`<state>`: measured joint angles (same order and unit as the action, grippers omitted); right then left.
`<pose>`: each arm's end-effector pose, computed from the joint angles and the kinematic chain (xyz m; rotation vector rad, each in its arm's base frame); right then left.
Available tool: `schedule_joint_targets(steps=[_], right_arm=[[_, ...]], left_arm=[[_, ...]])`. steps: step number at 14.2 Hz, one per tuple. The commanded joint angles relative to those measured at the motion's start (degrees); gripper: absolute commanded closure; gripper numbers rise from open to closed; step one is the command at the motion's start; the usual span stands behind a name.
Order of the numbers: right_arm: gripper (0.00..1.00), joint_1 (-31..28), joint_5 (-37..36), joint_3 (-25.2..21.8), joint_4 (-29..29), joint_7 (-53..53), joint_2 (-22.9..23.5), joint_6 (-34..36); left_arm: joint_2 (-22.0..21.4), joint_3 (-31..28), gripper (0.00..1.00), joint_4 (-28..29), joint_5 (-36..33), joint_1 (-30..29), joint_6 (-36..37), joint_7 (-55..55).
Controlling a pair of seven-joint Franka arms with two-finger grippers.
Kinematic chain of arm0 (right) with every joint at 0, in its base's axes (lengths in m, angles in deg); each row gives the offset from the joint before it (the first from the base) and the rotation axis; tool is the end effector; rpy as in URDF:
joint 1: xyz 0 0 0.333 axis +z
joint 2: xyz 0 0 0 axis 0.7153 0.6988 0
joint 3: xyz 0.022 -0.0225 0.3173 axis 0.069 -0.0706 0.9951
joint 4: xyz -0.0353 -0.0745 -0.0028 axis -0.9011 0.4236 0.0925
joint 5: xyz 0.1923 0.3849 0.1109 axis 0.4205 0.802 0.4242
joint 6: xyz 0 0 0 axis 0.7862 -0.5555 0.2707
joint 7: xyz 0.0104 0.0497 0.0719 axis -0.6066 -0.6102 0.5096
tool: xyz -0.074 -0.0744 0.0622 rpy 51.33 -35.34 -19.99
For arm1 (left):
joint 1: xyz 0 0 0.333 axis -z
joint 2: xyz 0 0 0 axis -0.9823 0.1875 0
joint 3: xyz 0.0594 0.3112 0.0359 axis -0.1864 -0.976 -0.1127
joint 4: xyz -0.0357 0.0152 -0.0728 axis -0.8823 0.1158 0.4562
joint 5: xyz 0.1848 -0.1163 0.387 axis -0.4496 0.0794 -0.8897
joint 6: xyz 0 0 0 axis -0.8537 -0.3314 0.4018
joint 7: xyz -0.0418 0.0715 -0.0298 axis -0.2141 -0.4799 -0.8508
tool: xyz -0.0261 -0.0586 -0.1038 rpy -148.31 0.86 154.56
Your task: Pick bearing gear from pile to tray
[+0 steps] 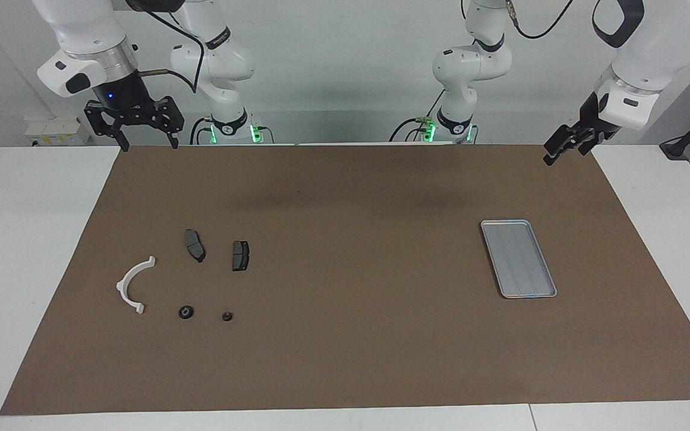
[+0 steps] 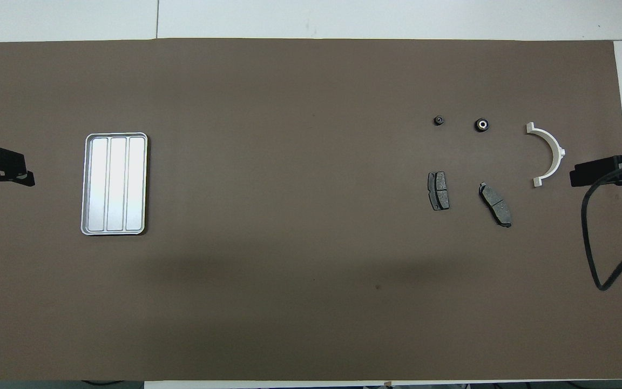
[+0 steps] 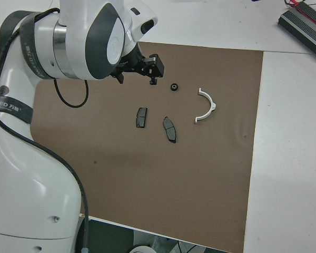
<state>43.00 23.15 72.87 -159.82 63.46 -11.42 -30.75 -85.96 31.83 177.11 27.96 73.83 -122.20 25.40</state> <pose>0.5736 0.0074 0.6419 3.1319 0.0880 0.0423 0.5860 0.0040 0.6035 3.0948 0.3781 -0.1133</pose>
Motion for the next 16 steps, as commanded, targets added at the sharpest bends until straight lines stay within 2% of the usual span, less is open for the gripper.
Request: schedule_joint_targets(steps=[1,5,13,16], right_arm=[[0.00,-0.32,0.90,0.50,-2.03,0.52,-1.10,-1.22],[0.00,2.66,-0.23,0.76,-4.41,2.45,3.01,-8.42],[0.00,5.47,-2.35,0.68,-3.89,7.37,21.11,-25.20],[0.00,6.18,-3.23,0.76,-3.53,9.14,26.48,-30.30]], left_arm=[[-0.91,-0.64,0.00,0.64,-0.20,0.71,0.67,0.44],[-0.91,-0.64,0.00,0.64,-0.20,0.71,0.67,0.44],[-0.91,-0.64,0.00,0.64,-0.20,0.71,0.76,0.44],[-0.91,-0.64,0.00,0.64,-0.20,0.71,0.76,0.44]])
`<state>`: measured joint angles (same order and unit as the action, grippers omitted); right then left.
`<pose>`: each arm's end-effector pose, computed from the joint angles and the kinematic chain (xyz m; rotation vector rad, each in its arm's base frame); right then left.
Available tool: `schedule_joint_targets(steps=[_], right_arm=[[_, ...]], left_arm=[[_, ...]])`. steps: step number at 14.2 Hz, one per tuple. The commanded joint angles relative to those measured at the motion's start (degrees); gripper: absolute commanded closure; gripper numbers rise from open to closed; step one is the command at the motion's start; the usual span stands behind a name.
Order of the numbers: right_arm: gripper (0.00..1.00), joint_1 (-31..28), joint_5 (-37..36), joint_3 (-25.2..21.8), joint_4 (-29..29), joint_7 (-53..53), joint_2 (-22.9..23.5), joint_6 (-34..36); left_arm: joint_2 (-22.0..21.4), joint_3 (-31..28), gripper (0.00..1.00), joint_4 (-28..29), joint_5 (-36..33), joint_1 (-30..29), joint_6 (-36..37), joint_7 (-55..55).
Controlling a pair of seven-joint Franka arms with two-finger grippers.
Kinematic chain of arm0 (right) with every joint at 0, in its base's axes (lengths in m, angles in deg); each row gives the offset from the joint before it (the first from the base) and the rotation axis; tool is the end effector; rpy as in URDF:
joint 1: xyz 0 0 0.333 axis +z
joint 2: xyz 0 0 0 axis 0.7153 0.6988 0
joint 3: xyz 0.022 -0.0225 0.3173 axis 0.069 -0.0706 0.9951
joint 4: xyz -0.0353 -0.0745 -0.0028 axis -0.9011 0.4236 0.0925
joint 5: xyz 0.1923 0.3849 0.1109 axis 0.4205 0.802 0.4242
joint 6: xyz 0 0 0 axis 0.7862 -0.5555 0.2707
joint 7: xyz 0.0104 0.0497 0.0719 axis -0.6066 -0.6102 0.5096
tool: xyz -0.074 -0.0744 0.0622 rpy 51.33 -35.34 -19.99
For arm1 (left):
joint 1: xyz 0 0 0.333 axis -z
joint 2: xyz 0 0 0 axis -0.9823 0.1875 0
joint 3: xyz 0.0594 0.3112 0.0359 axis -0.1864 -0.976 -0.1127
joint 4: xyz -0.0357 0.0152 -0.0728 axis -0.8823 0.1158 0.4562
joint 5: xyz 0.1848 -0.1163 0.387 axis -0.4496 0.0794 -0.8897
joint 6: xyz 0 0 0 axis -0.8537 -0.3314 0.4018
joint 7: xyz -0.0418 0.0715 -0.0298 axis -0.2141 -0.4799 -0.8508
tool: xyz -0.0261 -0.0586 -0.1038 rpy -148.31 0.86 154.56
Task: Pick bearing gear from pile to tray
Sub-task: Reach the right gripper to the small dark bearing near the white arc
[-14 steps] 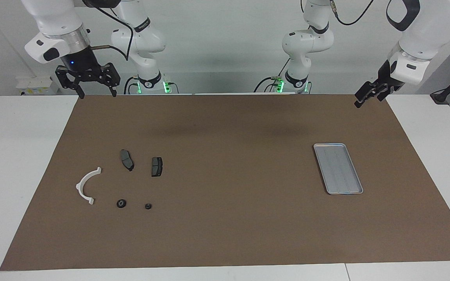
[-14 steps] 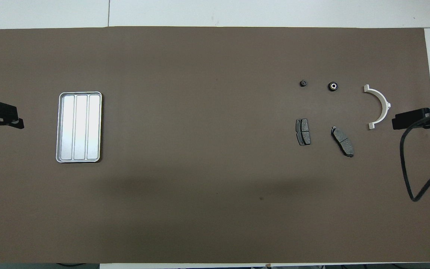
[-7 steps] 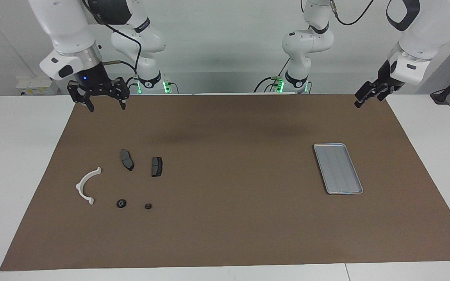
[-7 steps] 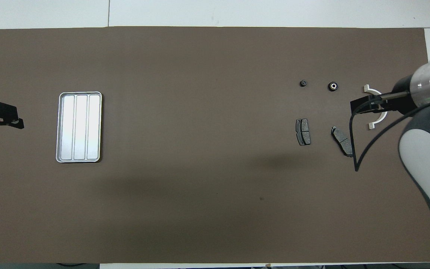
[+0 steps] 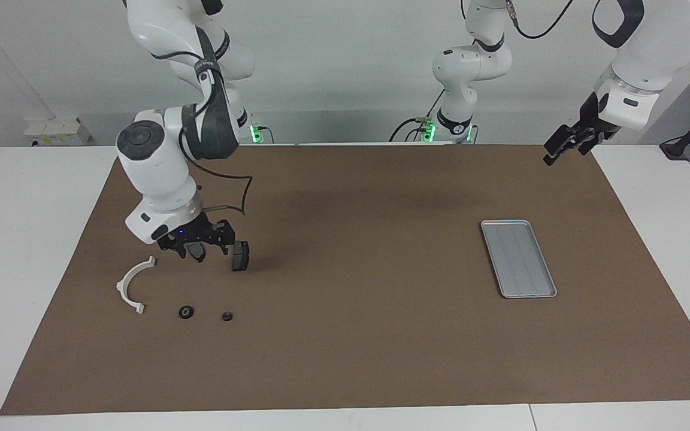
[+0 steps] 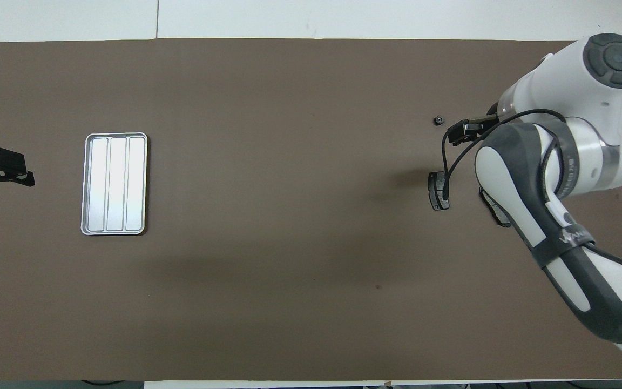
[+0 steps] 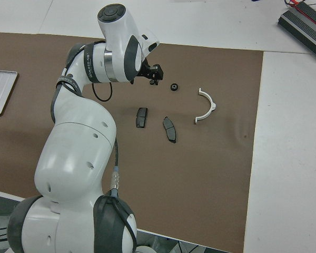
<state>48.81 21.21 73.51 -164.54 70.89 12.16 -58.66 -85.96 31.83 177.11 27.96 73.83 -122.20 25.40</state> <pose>0.6914 0.0798 0.3773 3.1313 0.0808 0.0350 0.5860 0.0040 0.6035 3.0948 0.3781 -0.1133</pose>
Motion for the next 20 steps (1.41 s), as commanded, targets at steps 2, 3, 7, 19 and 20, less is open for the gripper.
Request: schedule_joint_targets(steps=[2,3,7,19,20], right_arm=[[0.00,1.25,-1.38,0.04,1.27,1.80,4.14,-3.63],[0.00,1.08,-1.55,0.04,1.53,1.71,5.36,-4.33],[0.00,0.12,-1.73,0.04,5.04,1.71,12.48,-8.73],[0.04,0.38,-2.08,-0.58,9.36,3.11,19.44,-13.74],[0.05,0.29,-2.08,-0.49,9.36,3.20,19.96,-14.35]], left_arm=[[-0.91,-0.64,0.00,0.64,-0.20,0.71,0.76,0.35],[-0.91,-0.64,0.00,0.64,-0.20,0.71,0.76,0.44],[-0.91,-0.64,0.00,0.64,-0.20,0.71,0.76,0.44],[-0.91,-0.64,0.00,0.64,-0.20,0.71,0.76,0.35],[-0.91,-0.64,0.00,0.64,-0.20,0.71,0.76,0.44]])
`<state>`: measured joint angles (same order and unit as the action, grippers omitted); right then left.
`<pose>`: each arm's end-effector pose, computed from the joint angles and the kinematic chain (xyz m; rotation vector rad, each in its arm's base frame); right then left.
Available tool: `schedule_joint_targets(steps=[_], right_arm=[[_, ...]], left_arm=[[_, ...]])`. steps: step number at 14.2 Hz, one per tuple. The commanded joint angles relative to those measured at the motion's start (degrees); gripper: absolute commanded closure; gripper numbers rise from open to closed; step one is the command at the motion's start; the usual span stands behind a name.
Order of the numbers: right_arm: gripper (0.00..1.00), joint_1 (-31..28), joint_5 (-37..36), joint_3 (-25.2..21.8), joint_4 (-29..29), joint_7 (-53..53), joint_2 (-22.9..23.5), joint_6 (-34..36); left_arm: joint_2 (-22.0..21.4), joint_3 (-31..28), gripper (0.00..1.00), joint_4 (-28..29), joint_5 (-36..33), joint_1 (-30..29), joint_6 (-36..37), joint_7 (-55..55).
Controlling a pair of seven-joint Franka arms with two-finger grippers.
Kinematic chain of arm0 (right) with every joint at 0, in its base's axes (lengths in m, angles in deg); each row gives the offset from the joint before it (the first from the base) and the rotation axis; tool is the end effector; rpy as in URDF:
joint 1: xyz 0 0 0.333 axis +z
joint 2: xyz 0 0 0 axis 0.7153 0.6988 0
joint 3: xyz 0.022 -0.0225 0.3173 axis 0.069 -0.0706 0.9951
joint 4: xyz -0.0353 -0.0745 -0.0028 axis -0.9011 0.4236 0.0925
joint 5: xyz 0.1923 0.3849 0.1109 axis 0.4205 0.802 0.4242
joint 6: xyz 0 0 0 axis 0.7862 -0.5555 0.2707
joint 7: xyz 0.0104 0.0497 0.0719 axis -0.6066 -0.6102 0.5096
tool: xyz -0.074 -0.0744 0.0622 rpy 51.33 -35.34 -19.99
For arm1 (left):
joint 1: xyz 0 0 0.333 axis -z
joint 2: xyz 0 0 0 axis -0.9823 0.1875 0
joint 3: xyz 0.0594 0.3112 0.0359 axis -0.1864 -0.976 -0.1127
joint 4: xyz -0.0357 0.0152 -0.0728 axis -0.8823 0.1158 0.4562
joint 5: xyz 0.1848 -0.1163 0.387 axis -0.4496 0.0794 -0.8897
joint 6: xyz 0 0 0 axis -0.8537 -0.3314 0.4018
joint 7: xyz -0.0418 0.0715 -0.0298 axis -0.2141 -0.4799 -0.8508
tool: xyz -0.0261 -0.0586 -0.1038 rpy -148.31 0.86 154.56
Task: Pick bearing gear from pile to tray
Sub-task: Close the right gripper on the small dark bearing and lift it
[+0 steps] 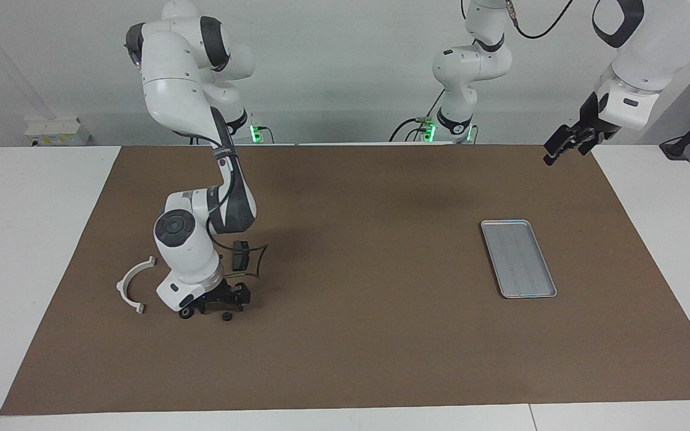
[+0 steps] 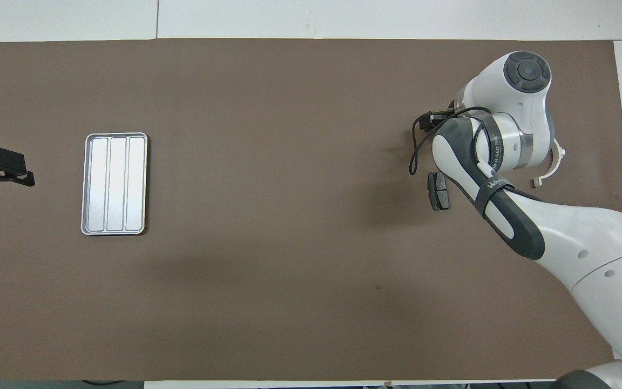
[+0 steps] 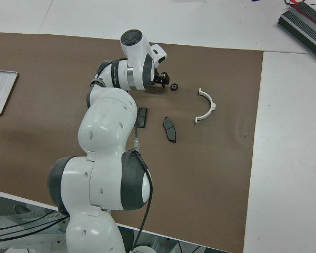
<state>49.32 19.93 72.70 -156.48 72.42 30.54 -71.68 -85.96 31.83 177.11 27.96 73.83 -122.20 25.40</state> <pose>0.7486 0.0816 0.2370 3.1329 0.0493 0.1096 0.5860 0.0040 0.6035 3.0948 0.3781 -0.1133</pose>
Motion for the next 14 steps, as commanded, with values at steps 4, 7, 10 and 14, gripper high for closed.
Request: schedule_joint_targets(steps=[4,7,10,14], right_arm=[[0.20,-0.39,-0.89,0.15,0.78,1.67,1.67,-2.92],[0.36,-0.31,-0.89,0.15,0.78,3.07,1.58,-2.66],[0.47,-0.31,-0.89,0.23,0.78,3.96,1.58,-2.75],[0.64,-0.22,-0.80,0.23,0.60,4.66,1.58,-3.10]], left_arm=[[-0.91,-0.64,0.00,0.64,-0.20,0.71,0.76,0.44],[-0.91,-0.64,0.00,0.64,-0.20,0.71,0.76,0.35],[-0.91,-0.64,0.00,0.64,-0.20,0.71,0.67,0.44],[-0.91,-0.64,0.00,0.64,-0.20,0.71,0.67,0.44]])
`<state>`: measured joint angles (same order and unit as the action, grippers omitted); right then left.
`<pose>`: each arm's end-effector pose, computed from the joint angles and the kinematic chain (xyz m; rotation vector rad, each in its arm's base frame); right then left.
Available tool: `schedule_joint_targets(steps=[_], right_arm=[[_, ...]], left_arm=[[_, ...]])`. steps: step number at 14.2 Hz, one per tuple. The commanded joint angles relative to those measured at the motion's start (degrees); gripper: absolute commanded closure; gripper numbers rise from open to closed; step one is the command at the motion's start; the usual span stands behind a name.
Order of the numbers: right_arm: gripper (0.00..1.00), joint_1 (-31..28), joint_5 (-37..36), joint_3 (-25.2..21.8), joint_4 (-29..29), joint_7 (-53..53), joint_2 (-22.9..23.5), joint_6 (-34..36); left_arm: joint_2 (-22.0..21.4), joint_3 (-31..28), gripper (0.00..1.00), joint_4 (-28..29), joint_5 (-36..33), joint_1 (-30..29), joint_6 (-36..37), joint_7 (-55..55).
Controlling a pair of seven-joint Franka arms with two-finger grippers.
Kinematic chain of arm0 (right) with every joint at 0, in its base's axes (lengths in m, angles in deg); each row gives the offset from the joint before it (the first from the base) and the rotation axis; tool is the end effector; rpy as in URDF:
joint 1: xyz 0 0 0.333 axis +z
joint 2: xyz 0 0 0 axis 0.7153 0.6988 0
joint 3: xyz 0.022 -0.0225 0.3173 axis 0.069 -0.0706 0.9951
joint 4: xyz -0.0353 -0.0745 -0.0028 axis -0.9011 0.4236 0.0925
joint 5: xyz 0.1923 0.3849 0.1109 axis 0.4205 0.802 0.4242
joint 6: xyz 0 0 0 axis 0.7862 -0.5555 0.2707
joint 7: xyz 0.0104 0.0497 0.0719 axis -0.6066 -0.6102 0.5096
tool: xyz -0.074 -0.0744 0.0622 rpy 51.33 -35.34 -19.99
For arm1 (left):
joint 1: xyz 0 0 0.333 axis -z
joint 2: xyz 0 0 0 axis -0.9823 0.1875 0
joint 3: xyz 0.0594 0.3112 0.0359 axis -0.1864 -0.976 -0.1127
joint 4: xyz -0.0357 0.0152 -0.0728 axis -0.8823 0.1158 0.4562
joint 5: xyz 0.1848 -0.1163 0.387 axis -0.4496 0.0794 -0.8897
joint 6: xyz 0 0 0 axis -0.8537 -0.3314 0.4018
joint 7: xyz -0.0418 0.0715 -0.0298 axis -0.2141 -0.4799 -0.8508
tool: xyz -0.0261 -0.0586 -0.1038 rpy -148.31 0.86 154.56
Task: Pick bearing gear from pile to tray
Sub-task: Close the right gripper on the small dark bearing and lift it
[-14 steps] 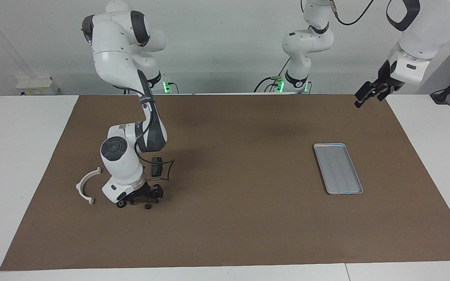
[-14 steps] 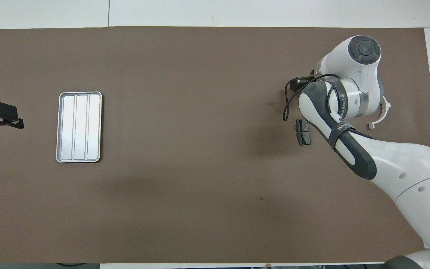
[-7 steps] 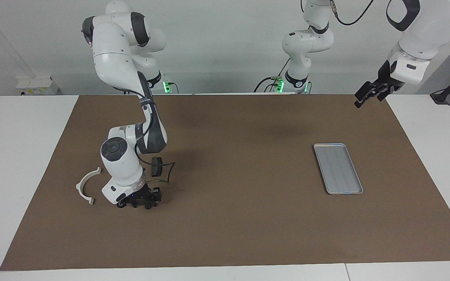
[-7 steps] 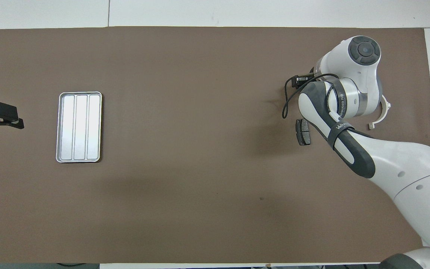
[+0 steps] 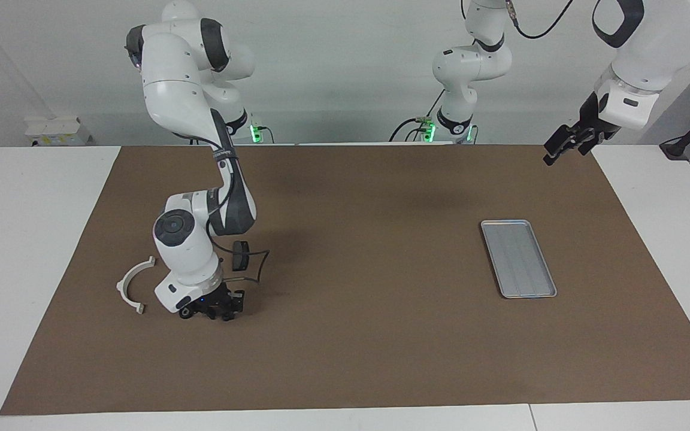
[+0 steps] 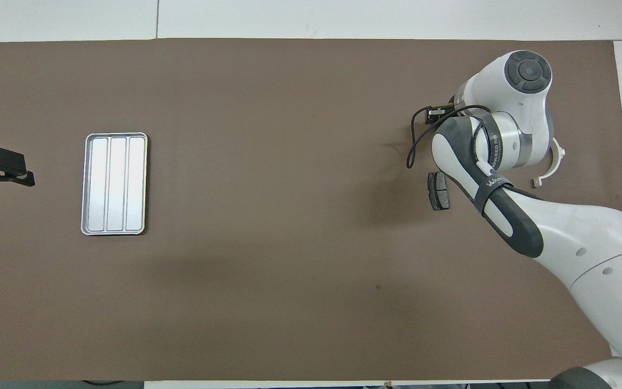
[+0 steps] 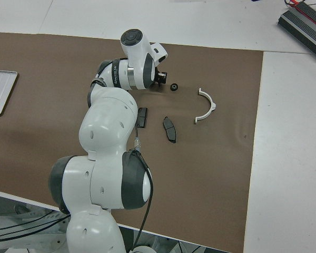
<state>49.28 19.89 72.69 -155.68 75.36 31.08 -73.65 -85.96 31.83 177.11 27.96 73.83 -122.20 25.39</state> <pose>0.7559 0.0817 0.2403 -3.1360 0.0321 -0.1705 0.5860 0.0040 0.6035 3.0948 0.3784 -0.1133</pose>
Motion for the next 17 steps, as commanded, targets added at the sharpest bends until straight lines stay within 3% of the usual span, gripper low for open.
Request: schedule_joint_targets(steps=[1,3,4,10,14,17], right_arm=[[0.71,-0.27,-0.76,0.24,-0.20,1.81,1.05,-1.21],[0.86,-0.27,-0.76,0.24,-0.29,1.72,1.05,-1.21],[0.99,-0.36,-0.76,0.24,-0.29,1.72,1.05,-1.21],[1.00,-0.27,-0.85,0.24,0.41,1.63,0.96,0.27],[1.00,0.43,-1.72,0.16,6.90,1.63,-1.40,13.78],[1.00,0.96,-2.43,0.94,7.18,1.63,-8.06,23.19]], left_arm=[[-0.82,-0.64,0.00,0.64,-0.20,0.71,0.67,0.44],[-0.91,-0.64,0.00,0.64,-0.20,0.71,0.67,0.44],[-0.91,-0.64,0.00,0.64,-0.20,0.71,0.67,0.44],[-0.91,-0.64,0.00,0.64,-0.20,0.71,0.75,0.44],[-0.91,-0.64,0.00,0.64,-0.20,0.71,0.67,0.44],[-0.91,-0.64,0.00,0.64,-0.20,0.71,0.75,0.44]])
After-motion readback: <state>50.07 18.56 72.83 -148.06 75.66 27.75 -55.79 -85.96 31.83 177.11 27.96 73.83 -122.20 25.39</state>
